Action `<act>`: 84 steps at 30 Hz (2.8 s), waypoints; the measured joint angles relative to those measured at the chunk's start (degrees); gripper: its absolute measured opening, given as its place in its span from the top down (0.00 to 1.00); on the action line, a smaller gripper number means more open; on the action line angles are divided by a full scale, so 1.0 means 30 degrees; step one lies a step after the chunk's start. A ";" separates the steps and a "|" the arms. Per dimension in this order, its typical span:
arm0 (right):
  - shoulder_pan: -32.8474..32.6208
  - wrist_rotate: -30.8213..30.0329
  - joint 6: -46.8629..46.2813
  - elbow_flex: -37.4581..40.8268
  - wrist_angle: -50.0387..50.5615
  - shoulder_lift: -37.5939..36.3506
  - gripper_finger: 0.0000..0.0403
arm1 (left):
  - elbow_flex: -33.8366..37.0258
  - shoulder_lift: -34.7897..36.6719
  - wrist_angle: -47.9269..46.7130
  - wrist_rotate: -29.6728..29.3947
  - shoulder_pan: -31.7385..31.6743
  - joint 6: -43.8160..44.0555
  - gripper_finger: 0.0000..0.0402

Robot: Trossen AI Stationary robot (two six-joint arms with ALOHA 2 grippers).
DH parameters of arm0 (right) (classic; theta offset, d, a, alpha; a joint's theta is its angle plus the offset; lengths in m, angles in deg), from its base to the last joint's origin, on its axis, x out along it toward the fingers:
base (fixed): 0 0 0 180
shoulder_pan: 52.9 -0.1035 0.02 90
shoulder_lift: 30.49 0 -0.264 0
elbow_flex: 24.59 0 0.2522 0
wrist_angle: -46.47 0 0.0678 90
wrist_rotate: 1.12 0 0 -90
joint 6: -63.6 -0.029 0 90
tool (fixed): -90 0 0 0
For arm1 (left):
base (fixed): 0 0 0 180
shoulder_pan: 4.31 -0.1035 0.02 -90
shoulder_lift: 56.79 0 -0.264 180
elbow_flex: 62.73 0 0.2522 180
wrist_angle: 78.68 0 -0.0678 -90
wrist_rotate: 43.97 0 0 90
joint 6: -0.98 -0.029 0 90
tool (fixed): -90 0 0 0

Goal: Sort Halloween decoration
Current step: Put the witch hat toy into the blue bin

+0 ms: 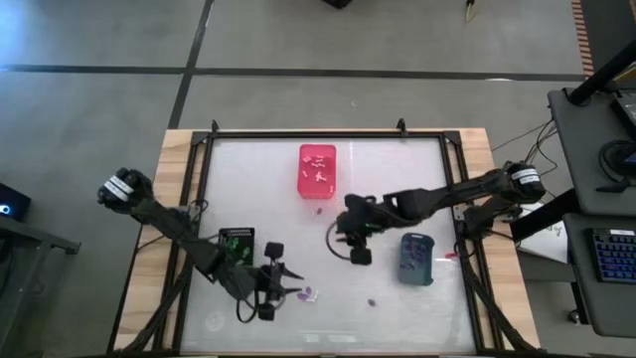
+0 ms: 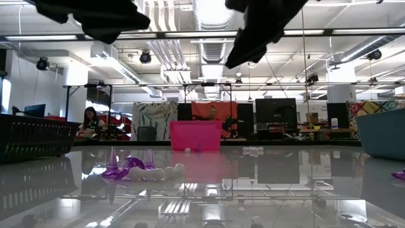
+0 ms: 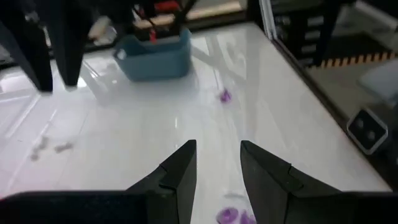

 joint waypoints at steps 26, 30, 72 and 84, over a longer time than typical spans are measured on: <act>-0.4626 -0.3218 -0.3707 0.3843 -0.3681 -0.2197 0.75 | -0.0715 -0.3455 -0.2784 0.2965 0.0232 0.3333 0.73; -0.4626 -0.3218 -0.3850 0.3796 -0.3768 -0.2197 0.75 | 0.0004 -0.3455 -0.2132 0.2967 0.0099 0.3345 0.73; -0.4626 -0.3211 -0.4044 0.3818 -0.3892 -0.2175 0.77 | 0.0077 -0.5692 0.0713 0.3818 -0.0620 0.2845 0.98; -0.4663 -0.3714 -0.4013 0.4075 -0.4337 -0.2003 0.77 | 0.0092 -0.4217 -0.0583 0.3644 -0.0613 0.2693 1.00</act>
